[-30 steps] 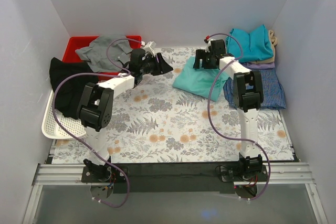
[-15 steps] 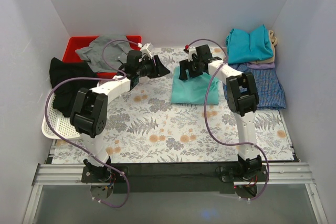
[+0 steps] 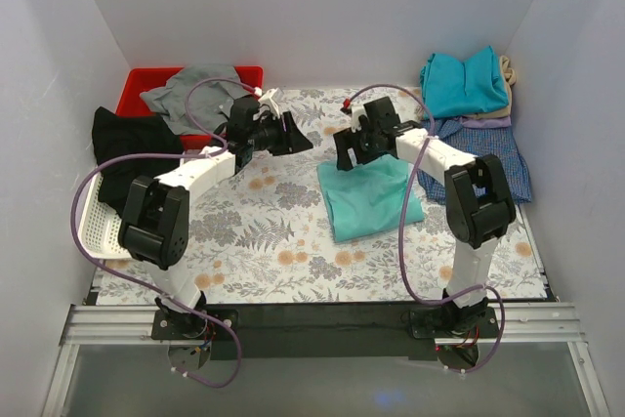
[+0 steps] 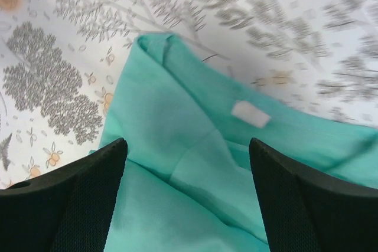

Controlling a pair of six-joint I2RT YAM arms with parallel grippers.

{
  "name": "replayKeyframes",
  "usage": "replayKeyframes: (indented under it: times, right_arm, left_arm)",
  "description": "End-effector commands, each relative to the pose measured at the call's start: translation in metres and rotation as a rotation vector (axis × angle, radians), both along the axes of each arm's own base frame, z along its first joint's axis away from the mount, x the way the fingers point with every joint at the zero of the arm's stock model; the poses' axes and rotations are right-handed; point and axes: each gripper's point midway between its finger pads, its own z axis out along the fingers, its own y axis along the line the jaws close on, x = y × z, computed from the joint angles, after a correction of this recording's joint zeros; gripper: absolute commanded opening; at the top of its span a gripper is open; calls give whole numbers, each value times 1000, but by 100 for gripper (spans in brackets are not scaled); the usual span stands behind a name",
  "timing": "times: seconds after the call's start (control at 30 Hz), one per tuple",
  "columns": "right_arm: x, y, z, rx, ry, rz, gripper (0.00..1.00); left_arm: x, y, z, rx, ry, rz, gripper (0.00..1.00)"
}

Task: Fold and stack the t-shirts
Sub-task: Fold the tshirt

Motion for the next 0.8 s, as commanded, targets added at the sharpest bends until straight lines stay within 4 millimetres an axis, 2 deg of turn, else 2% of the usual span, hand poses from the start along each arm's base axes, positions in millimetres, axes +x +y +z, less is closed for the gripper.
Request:
replayKeyframes:
  times: [0.0, 0.07, 0.1, 0.13, 0.2, 0.23, 0.27, 0.4, 0.47, 0.53, 0.67, 0.77]
  right_arm:
    - [43, -24, 70, -30, -245, -152, 89]
    - [46, -37, 77, -45, -265, -224, 90]
    - [50, -52, 77, -75, -275, -281, 90]
    - [46, -62, 73, -79, -256, -333, 90]
    - [42, -83, 65, -100, -223, -412, 90]
    - [38, -91, 63, -100, -210, -442, 90]
    - [26, -100, 55, -88, -170, -491, 90]
    - [-5, -123, 45, -56, -92, -578, 90]
    - [-19, -128, 49, -59, -84, -589, 90]
    - [-33, -131, 44, -62, -50, -598, 90]
    - [-50, -136, 35, -82, -18, -593, 90]
    - [-57, -139, 35, -86, -14, -596, 90]
  left_arm:
    - [-33, -13, -23, -35, 158, -164, 40]
    - [-44, -21, -31, -83, 212, -232, 40]
    - [-48, -25, -45, -94, 259, -261, 41]
    - [-58, -31, -45, -125, 287, -324, 41]
    - [-63, -37, -51, -141, 307, -371, 43]
    - [-67, -41, -56, -141, 325, -386, 59]
    - [-67, -43, -59, -135, 320, -389, 60]
    - [-74, -51, -66, -123, 321, -417, 61]
    - [-78, -57, -66, -112, 306, -435, 61]
    - [-81, -62, -65, -107, 287, -455, 61]
    - [-83, -67, -69, -87, 270, -463, 61]
    - [-75, -67, -79, -56, 242, -423, 61]
